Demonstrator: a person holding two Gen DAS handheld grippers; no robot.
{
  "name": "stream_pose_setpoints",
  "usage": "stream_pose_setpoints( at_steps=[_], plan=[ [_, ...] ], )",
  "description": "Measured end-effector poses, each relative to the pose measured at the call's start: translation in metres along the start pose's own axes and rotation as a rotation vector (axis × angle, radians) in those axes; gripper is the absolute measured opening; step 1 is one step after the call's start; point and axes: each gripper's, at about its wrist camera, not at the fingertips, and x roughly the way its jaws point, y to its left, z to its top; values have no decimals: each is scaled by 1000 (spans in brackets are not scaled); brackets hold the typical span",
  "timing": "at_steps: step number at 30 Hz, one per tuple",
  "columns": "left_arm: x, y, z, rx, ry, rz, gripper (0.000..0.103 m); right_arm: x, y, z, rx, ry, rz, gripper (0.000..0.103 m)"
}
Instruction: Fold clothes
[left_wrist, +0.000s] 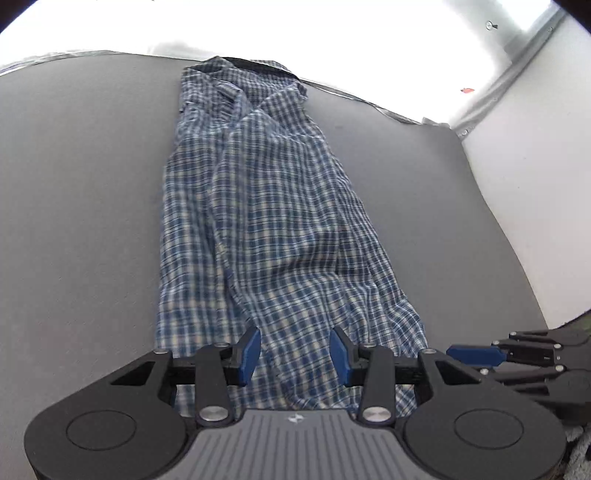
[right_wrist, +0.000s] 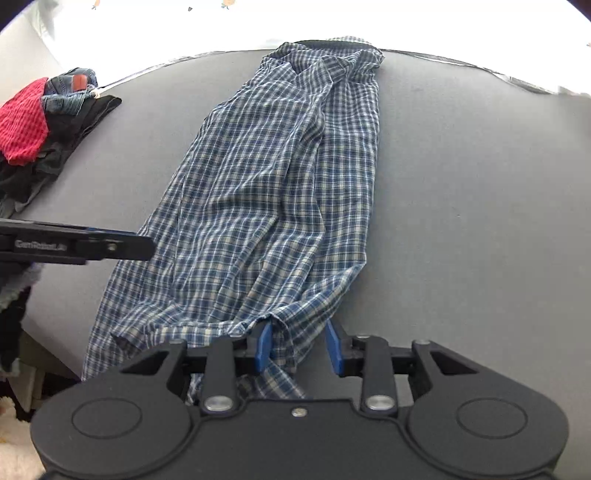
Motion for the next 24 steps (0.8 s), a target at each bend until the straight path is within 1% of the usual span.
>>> stream_pose_setpoints(
  at_steps=[2, 4, 5, 7, 8, 10, 11, 13, 15, 18, 21, 22, 23, 24],
  plan=[
    [10, -3, 5, 24, 16, -25, 43, -1, -4, -11, -9, 35, -33, 33],
    [21, -7, 10, 47, 32, -49, 43, 10, -12, -28, 36, 118, -65, 33],
    [26, -8, 12, 53, 44, -56, 43, 15, -17, -37, 78, 169, -69, 31],
    [37, -11, 15, 64, 68, -69, 43, 21, -26, -54, 153, 256, -40, 30],
    [42, -12, 16, 73, 81, -77, 43, 22, -28, -63, 180, 286, -27, 29],
    [48, -13, 16, 80, 96, -82, 43, 19, -27, -73, 196, 309, -19, 29],
    [50, -12, 16, 79, 101, -82, 43, 15, -25, -75, 190, 290, -31, 29],
    [54, -12, 16, 78, 109, -81, 43, 4, -20, -75, 163, 223, -67, 29],
    [57, -11, 16, 77, 118, -80, 43, -3, -13, -70, 90, 139, -111, 30],
    [63, -9, 16, 75, 130, -79, 43, 1, -1, -63, -60, 67, -145, 31],
    [68, -8, 16, 74, 143, -77, 43, 14, 18, -61, -277, 27, -168, 31],
    [70, -8, 16, 74, 147, -76, 43, 18, 24, -62, -350, 22, -173, 26],
    [70, -8, 16, 76, 145, -70, 43, 21, 27, -64, -410, 28, -168, 6],
    [70, -9, 15, 75, 142, -65, 43, 23, 29, -66, -442, 49, -154, 1]
  ],
)
